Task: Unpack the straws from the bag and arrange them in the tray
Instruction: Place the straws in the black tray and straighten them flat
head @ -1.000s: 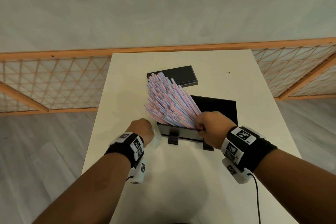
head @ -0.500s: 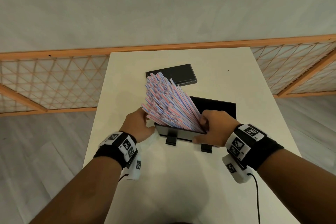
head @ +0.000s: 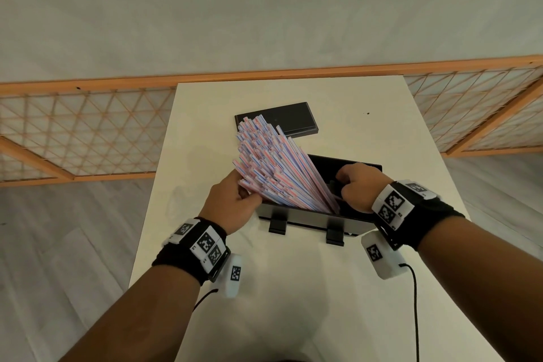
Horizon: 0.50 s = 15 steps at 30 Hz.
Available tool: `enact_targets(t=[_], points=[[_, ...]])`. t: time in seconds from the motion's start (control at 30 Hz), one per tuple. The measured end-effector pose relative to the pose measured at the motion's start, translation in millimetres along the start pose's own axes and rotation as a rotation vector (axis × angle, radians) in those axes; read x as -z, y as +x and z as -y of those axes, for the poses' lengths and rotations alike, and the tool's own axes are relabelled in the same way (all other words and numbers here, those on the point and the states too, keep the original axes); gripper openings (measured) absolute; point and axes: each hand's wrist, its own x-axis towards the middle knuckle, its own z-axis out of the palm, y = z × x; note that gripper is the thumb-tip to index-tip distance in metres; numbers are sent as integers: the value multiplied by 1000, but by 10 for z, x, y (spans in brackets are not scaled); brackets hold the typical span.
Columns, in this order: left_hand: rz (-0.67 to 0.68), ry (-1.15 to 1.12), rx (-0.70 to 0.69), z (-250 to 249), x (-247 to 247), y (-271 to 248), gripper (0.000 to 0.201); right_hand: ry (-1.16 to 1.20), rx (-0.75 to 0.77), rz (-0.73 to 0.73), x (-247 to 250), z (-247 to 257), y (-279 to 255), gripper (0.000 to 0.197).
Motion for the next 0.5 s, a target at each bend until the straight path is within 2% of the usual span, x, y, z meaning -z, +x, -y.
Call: enact_targets(t=[0.13,0.27,0.5], points=[[-14,-34,-50,37,-53,-36,23,-107,-9,71,-43,107,117,39],[-15,-81,-96,130,-95,-64,21,-195,1,154,-169,213,214,29],[-4,-166,-122,194,-152,-51,19,-271,-45,154,-261,240,390,31]])
